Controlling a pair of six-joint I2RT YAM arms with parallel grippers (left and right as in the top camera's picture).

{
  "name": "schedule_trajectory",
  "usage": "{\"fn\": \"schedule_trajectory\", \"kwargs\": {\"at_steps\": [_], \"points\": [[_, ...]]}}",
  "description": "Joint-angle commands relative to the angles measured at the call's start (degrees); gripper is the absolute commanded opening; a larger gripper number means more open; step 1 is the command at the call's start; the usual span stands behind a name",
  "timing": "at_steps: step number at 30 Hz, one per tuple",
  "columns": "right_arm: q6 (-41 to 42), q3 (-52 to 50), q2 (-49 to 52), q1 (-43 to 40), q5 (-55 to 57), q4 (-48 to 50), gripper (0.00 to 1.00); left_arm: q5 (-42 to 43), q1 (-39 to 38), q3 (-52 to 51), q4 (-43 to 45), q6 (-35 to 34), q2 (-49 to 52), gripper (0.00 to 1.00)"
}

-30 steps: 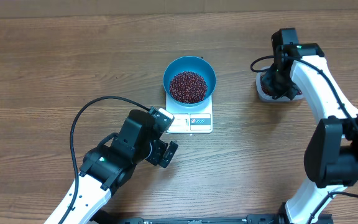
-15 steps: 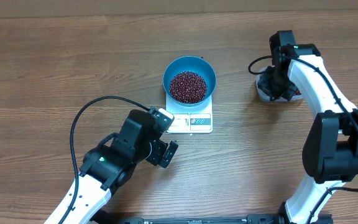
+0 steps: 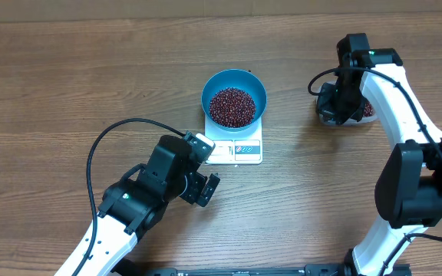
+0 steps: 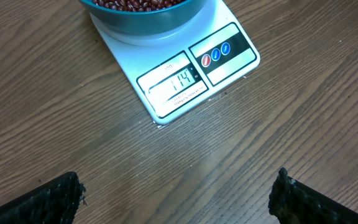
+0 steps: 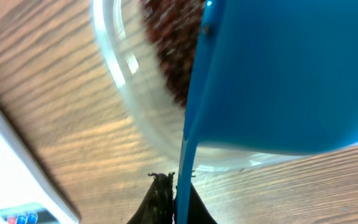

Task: Scoop item into bowl and weigh 150g on scale
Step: 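Lower the scoop into the tub and scoop beans with the right gripper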

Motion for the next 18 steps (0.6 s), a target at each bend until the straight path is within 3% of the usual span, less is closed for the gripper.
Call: {"fn": "schedule_trajectory", "kwargs": {"at_steps": [1,12,18], "points": [[-4.66,2.25,-2.29,0.24,-4.35,-1.11,0.04,-0.39,-0.26,-0.13,0.15,0.68,0.42,1.00],[-5.68,4.90,-2.29,-2.54,-5.29,-5.11,0.04,-0.37,-0.26,-0.13,0.15,0.68,0.42,1.00],[-5.66,4.96,-2.29,-8.52,-19.23,-2.84,0.04,-0.39,-0.26,-0.13,0.15,0.68,0.42,1.00]]}}
